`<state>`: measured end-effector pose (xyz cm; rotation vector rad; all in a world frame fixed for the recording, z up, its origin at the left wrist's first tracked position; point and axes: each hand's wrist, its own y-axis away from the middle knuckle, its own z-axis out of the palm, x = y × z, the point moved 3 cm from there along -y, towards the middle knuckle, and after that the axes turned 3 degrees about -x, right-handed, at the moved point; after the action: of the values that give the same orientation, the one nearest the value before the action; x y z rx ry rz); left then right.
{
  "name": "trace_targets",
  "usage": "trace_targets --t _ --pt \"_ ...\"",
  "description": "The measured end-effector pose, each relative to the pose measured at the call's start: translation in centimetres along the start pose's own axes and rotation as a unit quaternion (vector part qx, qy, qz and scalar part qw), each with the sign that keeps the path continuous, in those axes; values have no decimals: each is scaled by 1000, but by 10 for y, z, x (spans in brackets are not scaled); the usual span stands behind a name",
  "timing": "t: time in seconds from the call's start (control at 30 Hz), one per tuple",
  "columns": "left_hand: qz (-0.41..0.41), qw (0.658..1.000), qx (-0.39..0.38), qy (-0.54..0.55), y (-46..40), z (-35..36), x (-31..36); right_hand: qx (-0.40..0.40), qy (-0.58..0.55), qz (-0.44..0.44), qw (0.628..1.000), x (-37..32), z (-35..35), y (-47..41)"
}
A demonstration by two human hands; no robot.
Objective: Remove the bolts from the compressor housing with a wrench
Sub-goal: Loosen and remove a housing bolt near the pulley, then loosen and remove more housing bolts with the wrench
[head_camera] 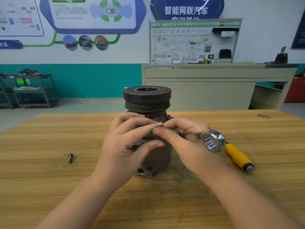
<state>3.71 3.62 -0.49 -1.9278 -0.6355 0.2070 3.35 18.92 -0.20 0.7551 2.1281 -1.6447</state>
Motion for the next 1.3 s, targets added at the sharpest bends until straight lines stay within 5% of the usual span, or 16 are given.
trace_targets --t 0.27,0.37,0.43,0.53,0.6,0.73,0.93,1.13,1.2,1.27,1.3 --pt "-23 997 55 57 -1 -14 -3 47 39 -20 998 -5 -2 0" --pt "-175 969 168 47 -2 -49 -47 137 42 -13 990 -3 -15 -1" --pt "-345 914 210 -31 12 -75 -97 193 -6 -6 981 -5 -22 -2" --pt "-594 767 15 -241 50 -95 -160 264 -148 3 953 -6 -26 -2" --pt "-660 691 -97 -278 67 -92 -175 251 -222 25 942 -5 -22 -2" --pt "-674 663 -172 -277 73 -80 -180 210 -264 82 938 -2 -9 -1" --pt "-667 662 -186 -287 70 -79 -172 236 -192 103 947 -6 -3 2" --pt "-662 684 -133 -275 67 -82 -168 232 -13 1 973 -26 2 6" --pt "-586 770 -51 -247 51 -78 -156 220 37 -30 974 -30 7 6" --pt "-448 889 26 -84 28 -60 -126 214 73 -53 973 -33 13 5" --pt "-393 919 26 20 19 -49 -106 218 77 -52 972 -35 15 5"
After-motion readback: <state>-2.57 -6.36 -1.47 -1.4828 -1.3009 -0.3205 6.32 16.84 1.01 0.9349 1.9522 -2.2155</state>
